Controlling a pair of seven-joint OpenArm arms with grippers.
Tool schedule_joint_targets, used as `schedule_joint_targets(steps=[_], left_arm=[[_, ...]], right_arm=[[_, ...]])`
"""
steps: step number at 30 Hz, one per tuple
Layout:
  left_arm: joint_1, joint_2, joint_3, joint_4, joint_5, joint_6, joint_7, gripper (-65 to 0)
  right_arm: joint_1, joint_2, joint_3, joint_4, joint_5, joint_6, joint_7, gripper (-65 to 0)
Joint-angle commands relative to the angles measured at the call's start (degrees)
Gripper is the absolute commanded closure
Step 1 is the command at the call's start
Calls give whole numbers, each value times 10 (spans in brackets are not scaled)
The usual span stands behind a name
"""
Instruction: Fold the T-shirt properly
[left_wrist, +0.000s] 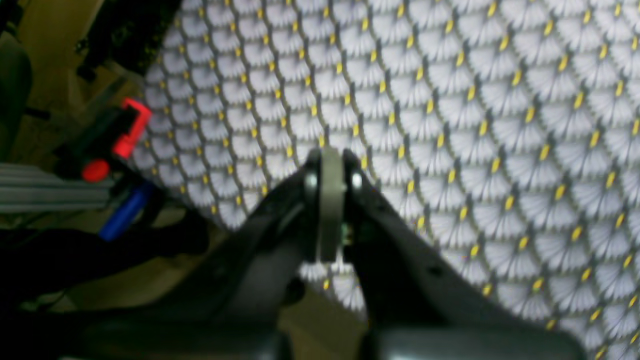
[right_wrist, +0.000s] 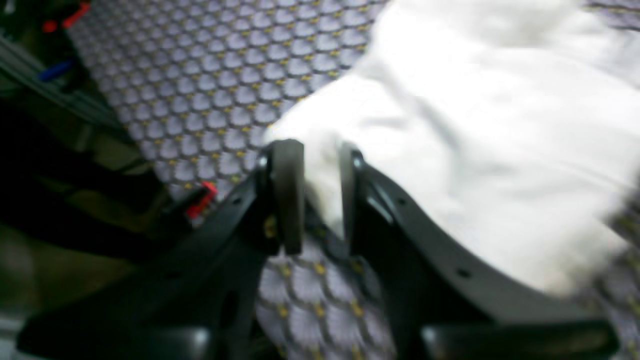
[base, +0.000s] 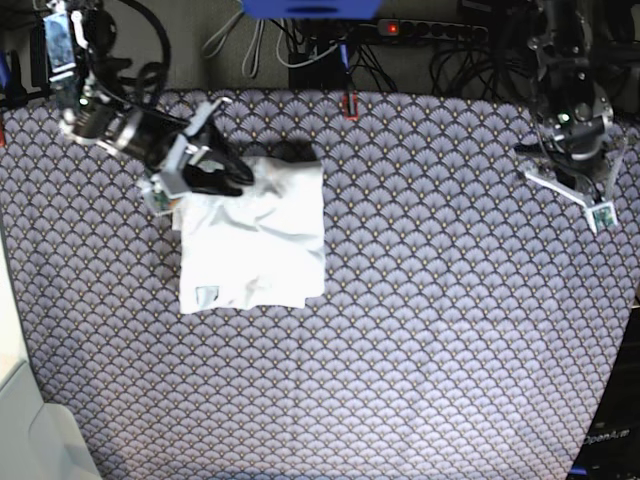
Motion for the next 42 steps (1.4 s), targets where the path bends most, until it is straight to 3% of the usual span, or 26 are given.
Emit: schedule_joint_targets(steps=[1, 4, 7, 9, 16, 26, 30, 33, 38, 42], left_arm=[[12, -5, -2, 11, 6, -17, -6, -5], [49, -5, -3, 9, 6, -85, -8, -5], [77, -13, -7, 7, 7, -122, -8, -5], [92, -29, -7, 7, 6, -132, -9, -5], [140, -34, -2, 10, 4, -135, -9, -5], [272, -30, -2, 0, -148, -135, -16, -5], [311, -6, 19, -36, -167, -131, -70, -5], [306, 1, 77, -114, -167, -131, -113, -5], [238, 7, 186, -307, -168, -130, -173, -5], [209, 44, 230, -431, -168, -130, -256, -5]], right_arm=[[-13, 13, 16, 13, 8, 4, 8, -115], [-62, 17, 76, 15, 8, 4, 9, -111], [-118, 12, 141, 16, 8, 4, 9, -56], [-149, -6, 186, 16, 8, 4, 9, 0], [-251, -73, 321, 14, 3, 4, 9, 0], [-274, -180, 359, -58, -237, 4, 31, 0], [-286, -173, 360, -127, -273, 4, 113, 0], [-280, -153, 359, -206, -292, 4, 151, 0], [-189, -111, 347, -413, -326, 4, 156, 0], [-107, -68, 301, -591, -330, 4, 159, 0]])
